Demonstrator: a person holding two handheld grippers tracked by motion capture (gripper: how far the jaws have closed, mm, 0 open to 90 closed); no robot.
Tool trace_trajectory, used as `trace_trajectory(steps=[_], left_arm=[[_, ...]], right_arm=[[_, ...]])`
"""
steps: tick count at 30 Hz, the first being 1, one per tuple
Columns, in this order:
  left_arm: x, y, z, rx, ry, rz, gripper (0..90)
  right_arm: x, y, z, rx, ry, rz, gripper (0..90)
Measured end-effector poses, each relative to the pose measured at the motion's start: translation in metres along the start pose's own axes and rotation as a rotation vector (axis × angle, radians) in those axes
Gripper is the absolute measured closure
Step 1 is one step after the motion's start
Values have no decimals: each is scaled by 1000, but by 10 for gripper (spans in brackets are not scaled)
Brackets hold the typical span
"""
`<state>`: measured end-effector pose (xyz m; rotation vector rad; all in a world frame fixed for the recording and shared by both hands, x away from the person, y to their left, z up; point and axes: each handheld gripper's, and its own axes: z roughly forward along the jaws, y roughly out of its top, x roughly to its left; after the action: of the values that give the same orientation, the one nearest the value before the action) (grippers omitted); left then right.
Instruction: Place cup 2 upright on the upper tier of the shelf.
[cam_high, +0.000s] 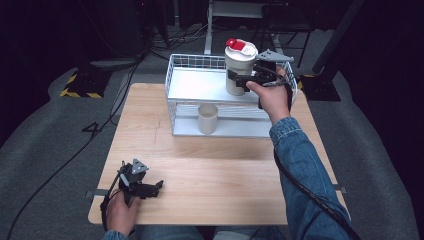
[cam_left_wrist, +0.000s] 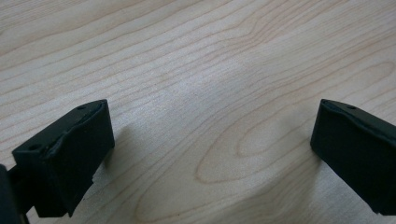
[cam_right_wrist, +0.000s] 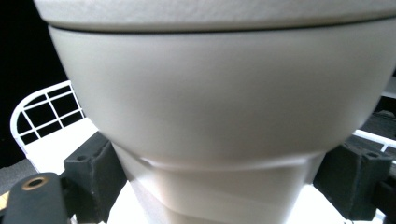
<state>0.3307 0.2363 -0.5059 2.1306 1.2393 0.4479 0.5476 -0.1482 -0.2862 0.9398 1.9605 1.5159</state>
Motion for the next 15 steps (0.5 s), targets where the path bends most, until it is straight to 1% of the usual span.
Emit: trace_trajectory(steps=[5,11,15], left_arm=[[0,0,0,0,0,1,0],[0,0,0,0,0,0,0],[0,0,0,0,0,0,0]], right_arm=[[0,0,0,0,-1,0,132],[-2,0,-2,10,1,23,132],[-2,0,-3,13,3,17,132]])
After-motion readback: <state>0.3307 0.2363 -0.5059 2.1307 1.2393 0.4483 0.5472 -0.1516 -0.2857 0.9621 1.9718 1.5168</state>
